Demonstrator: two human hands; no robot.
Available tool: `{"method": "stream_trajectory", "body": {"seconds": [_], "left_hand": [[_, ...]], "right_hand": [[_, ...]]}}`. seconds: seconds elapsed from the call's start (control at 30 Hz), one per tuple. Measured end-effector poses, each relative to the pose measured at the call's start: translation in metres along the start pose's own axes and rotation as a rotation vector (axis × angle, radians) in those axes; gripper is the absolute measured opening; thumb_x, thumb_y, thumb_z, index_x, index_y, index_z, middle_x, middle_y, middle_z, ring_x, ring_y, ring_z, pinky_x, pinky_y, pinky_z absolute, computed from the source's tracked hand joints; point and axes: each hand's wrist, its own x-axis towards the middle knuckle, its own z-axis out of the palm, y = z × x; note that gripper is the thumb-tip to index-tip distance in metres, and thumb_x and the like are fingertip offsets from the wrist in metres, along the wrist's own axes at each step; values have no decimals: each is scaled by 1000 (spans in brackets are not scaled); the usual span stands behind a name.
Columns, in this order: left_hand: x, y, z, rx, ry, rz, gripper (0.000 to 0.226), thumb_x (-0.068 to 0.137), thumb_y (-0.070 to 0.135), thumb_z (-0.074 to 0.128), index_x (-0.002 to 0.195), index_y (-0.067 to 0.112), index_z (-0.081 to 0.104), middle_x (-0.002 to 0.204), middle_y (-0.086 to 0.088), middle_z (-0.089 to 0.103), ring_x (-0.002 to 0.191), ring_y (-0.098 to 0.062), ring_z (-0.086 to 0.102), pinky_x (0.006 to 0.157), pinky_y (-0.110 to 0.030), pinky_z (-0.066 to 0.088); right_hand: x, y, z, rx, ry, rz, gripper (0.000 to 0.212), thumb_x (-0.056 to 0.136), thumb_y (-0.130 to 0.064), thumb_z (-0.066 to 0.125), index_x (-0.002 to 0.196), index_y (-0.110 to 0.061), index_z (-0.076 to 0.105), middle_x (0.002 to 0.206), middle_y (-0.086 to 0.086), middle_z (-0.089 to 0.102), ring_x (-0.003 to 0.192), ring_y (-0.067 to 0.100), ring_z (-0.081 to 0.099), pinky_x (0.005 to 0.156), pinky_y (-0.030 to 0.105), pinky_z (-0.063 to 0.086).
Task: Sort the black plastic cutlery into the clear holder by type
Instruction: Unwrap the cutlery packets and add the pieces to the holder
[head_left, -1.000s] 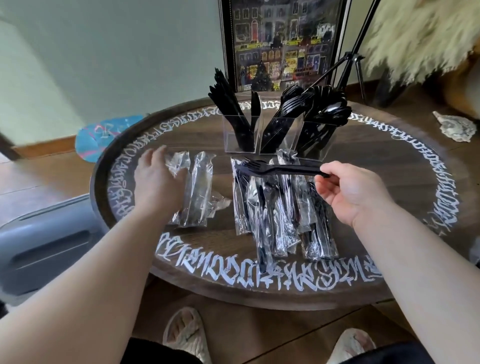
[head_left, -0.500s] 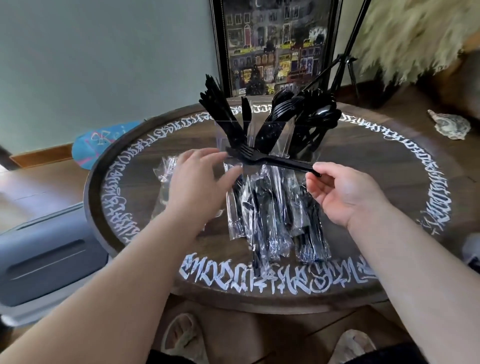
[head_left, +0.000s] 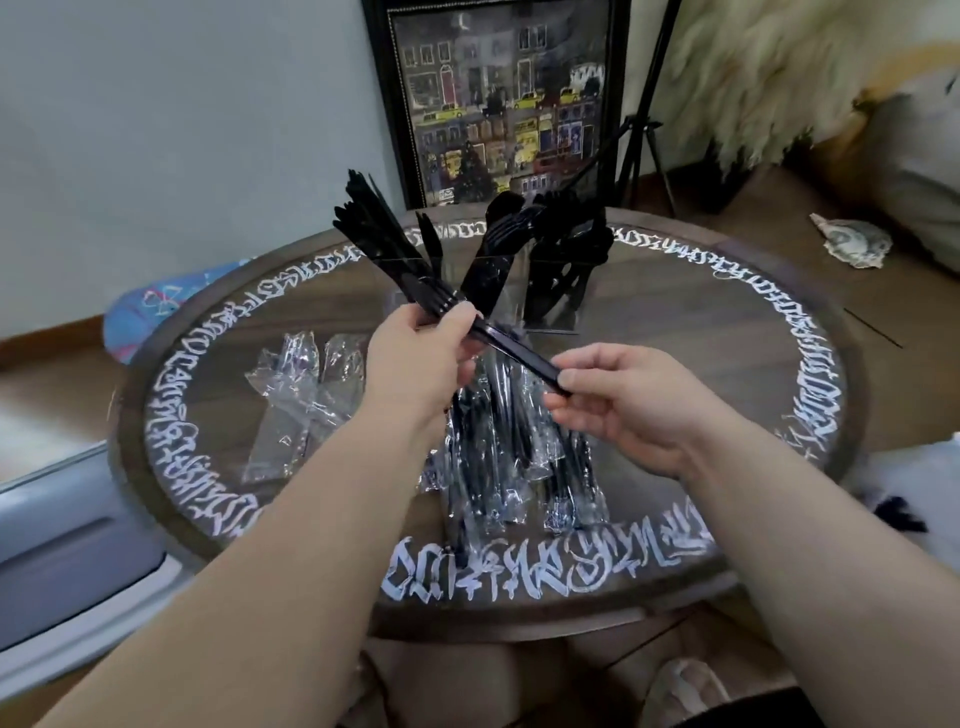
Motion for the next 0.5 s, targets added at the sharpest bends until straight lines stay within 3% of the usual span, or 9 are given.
{"method": "stream_trajectory", "body": {"seconds": [0.07, 0.17, 0.33, 0.5], "left_hand": [[0, 0, 3, 24, -42, 24, 6, 90, 15, 64, 85, 18, 62, 83, 2, 72, 70, -11, 64, 52, -19, 43], [-6, 2, 8, 102, -134, 100, 10, 87, 13, 65, 82, 22, 62, 83, 0, 73, 71, -11, 64, 54, -20, 40], [-19, 1, 16, 198, -321, 231, 15, 87, 8, 65, 95, 19, 69, 77, 6, 71, 66, -1, 63, 57, -10, 42], [-14, -1, 9, 338, -311, 360, 18, 83, 24, 73, 99, 31, 73, 87, 6, 74, 82, -10, 68, 78, -32, 53]], "right_hand": [[2, 3, -4, -222, 20, -10, 14, 89, 5, 57, 85, -9, 58, 72, 10, 65, 61, 15, 67, 59, 26, 56], [6, 3, -4, -547, 137, -174, 17, 83, -3, 67, 77, -19, 65, 73, 0, 65, 63, 11, 58, 64, 27, 49], [10, -11, 7, -374, 131, -449, 13, 84, -10, 66, 88, -21, 72, 60, -14, 63, 56, 1, 54, 62, 24, 42], [7, -16, 13, -278, 68, -461, 11, 85, -7, 66, 91, -15, 72, 66, -1, 63, 58, 11, 52, 56, 24, 44]]}}
